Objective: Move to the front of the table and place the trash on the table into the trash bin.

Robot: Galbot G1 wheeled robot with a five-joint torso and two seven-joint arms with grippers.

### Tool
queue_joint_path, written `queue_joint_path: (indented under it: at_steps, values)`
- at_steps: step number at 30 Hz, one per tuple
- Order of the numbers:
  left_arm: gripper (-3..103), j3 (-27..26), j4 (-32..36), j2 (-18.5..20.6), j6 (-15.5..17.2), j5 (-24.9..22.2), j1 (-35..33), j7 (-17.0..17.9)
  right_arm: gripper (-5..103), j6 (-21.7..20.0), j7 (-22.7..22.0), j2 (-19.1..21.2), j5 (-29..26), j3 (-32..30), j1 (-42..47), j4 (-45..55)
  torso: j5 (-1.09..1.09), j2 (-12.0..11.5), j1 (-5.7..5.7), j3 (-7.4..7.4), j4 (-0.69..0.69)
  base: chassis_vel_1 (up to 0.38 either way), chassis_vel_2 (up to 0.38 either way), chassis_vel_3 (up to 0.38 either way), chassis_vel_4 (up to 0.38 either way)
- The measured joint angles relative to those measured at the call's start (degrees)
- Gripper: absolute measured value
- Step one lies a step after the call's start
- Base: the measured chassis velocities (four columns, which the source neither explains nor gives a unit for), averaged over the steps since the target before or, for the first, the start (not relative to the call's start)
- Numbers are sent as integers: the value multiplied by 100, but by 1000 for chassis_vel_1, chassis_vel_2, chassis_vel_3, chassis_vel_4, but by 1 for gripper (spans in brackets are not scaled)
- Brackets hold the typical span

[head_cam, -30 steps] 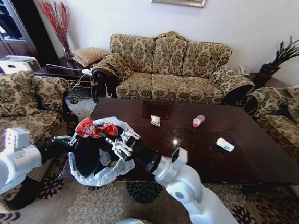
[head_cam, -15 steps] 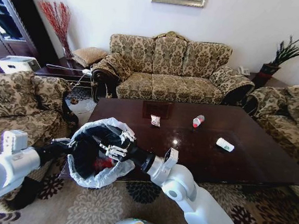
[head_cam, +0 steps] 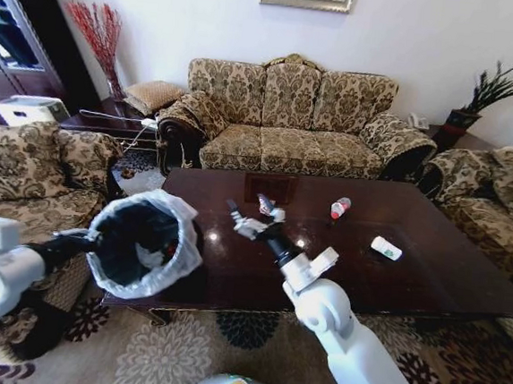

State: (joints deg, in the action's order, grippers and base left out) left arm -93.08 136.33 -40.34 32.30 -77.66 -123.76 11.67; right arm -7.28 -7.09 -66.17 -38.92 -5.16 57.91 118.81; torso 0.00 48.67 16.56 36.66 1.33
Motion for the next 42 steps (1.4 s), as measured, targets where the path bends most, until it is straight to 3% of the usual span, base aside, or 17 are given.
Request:
queue_joint_path:
  at_steps: [5,7,16,23,26,32,34,39,40,42]
  values:
    - [0,21,72,-58,-11,11,26,-27,100,155,-92,-88,70,-89,-158,-774,1,0,0,0,0,0,0,0,0]
    - [0,59,195,-73,-12,16,40,-107,100,229,-127,-319,152,11,-367,-1592,1,0,0,0,1,0,0,0,0]
    - [0,53,288,-60,-12,-2,23,-140,100,524,-302,-847,414,150,-766,-2563,-2,2,-2,-1,1,-87,90,82,-69]
    - [0,104,384,-51,-4,-19,23,-138,100,514,-609,-1514,749,182,-1585,-4058,-1,-2,8,4,-4,-121,98,108,-116]
    - [0,104,408,-30,1,-40,17,-139,100,520,-609,-1910,808,184,-2063,-4918,0,-1,3,2,0,0,0,0,0]
    - [0,101,401,2,4,-94,23,-76,100,656,-463,-2264,890,199,-2414,-5871,-2,2,-6,-2,6,17,-6,-4,29]
    - [0,96,389,14,5,-107,23,-75,103,717,-459,-2344,956,185,-2459,-6103,-2,1,-5,-2,3,0,0,0,0]
    - [0,104,345,40,8,-114,29,-95,96,886,-556,-2467,1209,138,-2498,-6505,0,0,1,1,-3,0,0,0,0]
    - [0,115,333,60,9,-115,35,-108,90,994,-566,-2487,1396,112,-2504,-6639,0,0,2,1,-3,0,0,0,0]
    - [0,121,325,78,10,-115,39,-118,87,1019,-574,-2490,1435,104,-2513,-6694,0,0,2,1,-2,0,0,0,0]
